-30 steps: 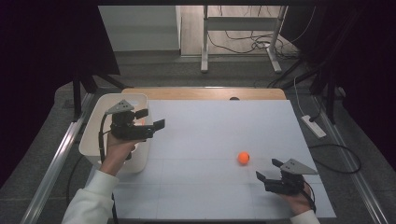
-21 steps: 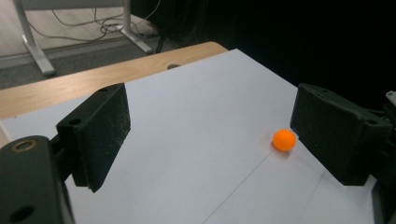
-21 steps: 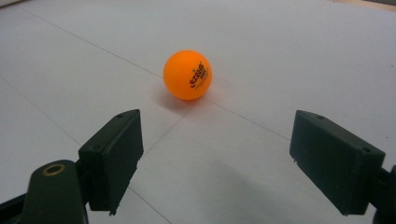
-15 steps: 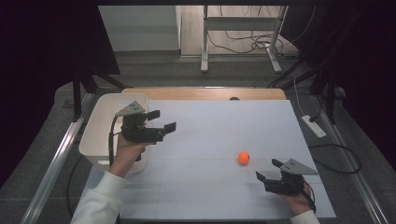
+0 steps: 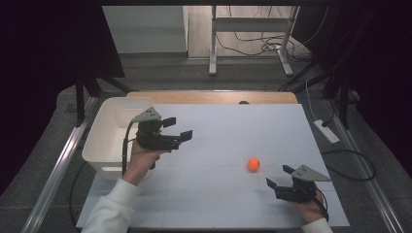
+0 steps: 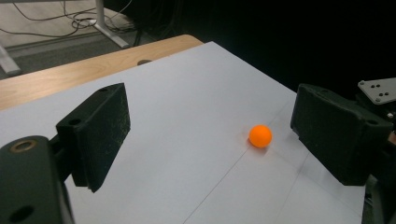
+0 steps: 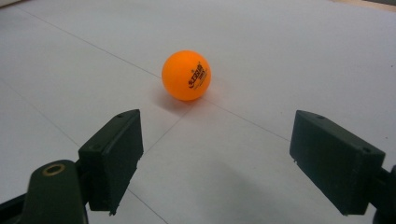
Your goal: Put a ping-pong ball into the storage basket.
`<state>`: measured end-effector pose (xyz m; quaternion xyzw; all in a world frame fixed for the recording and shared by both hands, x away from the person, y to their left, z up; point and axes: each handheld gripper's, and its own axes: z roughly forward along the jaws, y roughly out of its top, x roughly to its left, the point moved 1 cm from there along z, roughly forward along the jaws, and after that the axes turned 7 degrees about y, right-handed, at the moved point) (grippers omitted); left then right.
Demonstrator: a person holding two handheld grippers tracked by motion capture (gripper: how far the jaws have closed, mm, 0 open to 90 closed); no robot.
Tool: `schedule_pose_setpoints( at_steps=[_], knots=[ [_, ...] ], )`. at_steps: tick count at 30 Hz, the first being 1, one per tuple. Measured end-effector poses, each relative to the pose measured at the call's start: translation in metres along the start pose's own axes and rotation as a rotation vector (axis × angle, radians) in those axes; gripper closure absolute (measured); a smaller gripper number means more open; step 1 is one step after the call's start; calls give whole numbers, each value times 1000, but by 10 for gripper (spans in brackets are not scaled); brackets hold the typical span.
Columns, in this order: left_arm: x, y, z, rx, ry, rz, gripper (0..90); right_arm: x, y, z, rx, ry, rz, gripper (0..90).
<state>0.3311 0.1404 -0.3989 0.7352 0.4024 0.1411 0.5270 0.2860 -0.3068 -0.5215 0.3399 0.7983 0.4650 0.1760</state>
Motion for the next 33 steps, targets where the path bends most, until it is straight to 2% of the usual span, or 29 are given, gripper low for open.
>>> schedule_pose_setpoints(
  at_steps=[6,15,23,33],
  knots=[
    [-2,-2,7,12,6,14,130,-1,0,1,0,1,5,173],
    [-5,-3,15,22,-8,16,131,-1,1,2,-2,0,15,173],
    [-13,-9,27,37,-30,25,131,1,2,5,4,10,-3,173],
    [-20,-13,40,64,-29,41,130,1,2,5,-3,21,-11,173]
  ],
)
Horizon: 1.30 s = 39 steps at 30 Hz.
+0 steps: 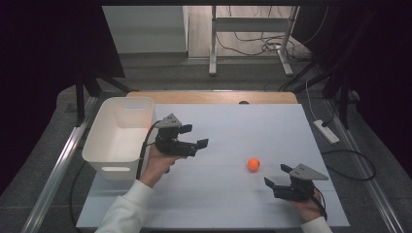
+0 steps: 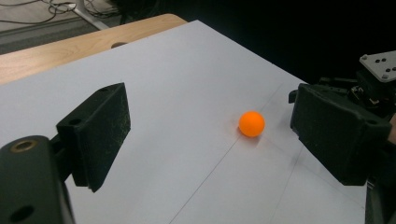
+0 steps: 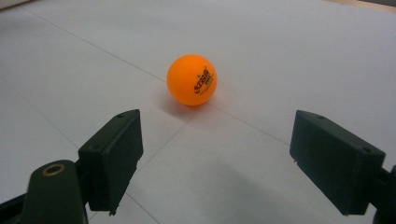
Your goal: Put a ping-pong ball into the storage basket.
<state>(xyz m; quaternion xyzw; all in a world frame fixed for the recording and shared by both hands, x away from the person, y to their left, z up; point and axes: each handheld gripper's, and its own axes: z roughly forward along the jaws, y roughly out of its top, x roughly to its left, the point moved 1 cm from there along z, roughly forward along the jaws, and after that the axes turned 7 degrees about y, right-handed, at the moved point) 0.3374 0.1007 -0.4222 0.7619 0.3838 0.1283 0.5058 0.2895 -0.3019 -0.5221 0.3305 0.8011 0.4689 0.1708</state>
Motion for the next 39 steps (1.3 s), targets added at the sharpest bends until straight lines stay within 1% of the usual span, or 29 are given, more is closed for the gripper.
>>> schedule_pose_setpoints(
  at_steps=[7,11,19,25,32,39],
  knots=[
    [-5,-3,7,11,-8,12,131,0,1,2,2,0,-7,173],
    [-7,-3,14,19,-9,17,132,0,1,2,6,-2,-8,173],
    [-10,-4,27,36,-24,26,132,1,1,3,9,-3,-11,173],
    [-11,-6,33,51,-24,29,132,0,0,0,6,-9,-3,173],
    [-12,-8,37,60,-28,34,132,1,0,0,9,-8,-8,173],
    [-18,-11,48,74,-38,46,132,0,0,2,16,-10,-12,173]
  ],
)
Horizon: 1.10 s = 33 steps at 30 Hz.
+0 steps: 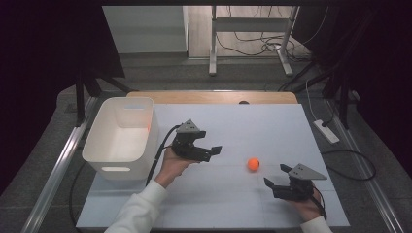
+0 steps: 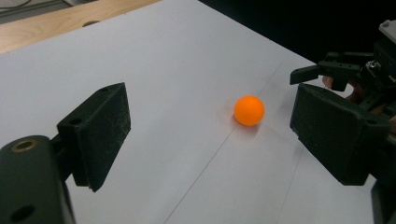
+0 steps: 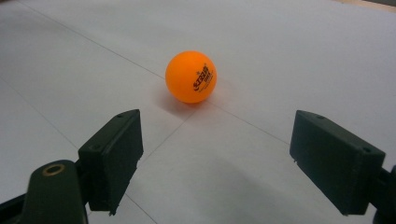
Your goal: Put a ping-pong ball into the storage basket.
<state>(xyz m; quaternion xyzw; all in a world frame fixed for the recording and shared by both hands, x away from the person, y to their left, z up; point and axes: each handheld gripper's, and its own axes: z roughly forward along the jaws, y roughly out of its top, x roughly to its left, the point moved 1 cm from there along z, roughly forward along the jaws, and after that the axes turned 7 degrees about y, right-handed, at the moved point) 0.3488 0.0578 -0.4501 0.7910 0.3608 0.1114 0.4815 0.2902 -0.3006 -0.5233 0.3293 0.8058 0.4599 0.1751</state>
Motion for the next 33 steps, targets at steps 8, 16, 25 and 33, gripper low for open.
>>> schedule_pose_setpoints(
  at_steps=[8,16,25,33],
  knots=[
    [-6,1,10,25,-5,12,132,0,0,0,-5,3,-2,173],
    [-10,2,20,43,-15,17,132,1,1,0,-8,9,-3,173],
    [-13,3,29,55,-22,18,132,1,1,-1,-12,5,-2,173],
    [-16,5,38,70,-28,28,132,1,1,-1,-8,5,-1,173]
  ],
)
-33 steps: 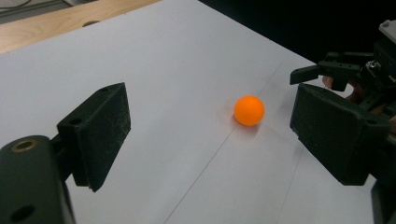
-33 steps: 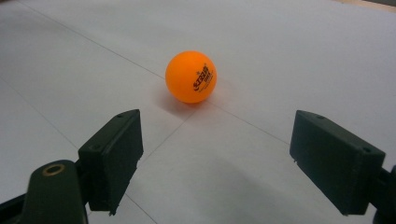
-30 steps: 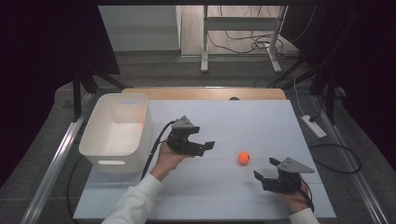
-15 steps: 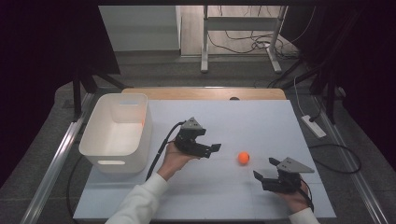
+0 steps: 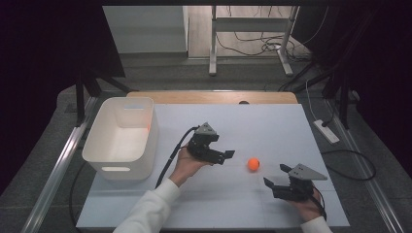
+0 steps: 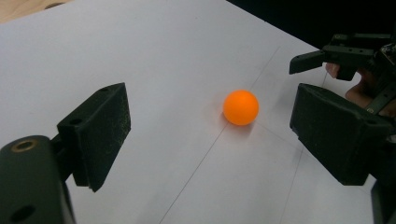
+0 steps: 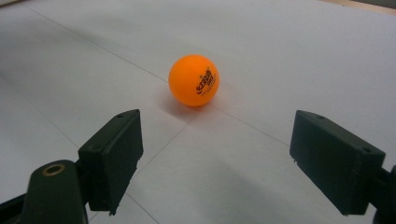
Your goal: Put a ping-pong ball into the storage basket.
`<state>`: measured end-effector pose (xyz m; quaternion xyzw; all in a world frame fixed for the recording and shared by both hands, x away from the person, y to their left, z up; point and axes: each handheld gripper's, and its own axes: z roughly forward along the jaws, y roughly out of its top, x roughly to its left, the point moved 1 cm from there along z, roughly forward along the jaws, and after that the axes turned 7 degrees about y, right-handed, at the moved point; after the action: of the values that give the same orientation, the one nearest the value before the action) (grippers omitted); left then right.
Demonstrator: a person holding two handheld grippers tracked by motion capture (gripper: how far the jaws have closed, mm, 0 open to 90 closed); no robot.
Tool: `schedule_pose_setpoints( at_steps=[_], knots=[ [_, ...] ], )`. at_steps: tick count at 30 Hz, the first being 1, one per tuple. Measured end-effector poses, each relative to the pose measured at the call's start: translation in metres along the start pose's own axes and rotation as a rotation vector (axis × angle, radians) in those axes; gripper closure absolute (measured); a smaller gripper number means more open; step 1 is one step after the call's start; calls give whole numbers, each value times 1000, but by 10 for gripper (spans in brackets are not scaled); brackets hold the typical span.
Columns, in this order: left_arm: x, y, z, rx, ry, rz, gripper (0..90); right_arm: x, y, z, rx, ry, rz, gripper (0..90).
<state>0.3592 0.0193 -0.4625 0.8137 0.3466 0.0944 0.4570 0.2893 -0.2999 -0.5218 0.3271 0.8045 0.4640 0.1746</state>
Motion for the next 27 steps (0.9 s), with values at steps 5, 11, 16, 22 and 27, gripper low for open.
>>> schedule_pose_setpoints(
  at_steps=[5,11,16,22,27],
  knots=[
    [-1,0,4,5,-4,4,136,0,0,0,-2,-1,0,173],
    [-4,1,11,10,-9,10,139,0,0,0,-2,2,-1,173],
    [-7,1,16,29,-10,28,140,0,0,-1,0,-1,-1,173],
    [-10,0,25,41,-20,39,141,0,0,-1,-3,3,-1,173],
    [-15,1,32,45,-18,55,143,1,1,0,-3,5,-5,173]
  ],
)
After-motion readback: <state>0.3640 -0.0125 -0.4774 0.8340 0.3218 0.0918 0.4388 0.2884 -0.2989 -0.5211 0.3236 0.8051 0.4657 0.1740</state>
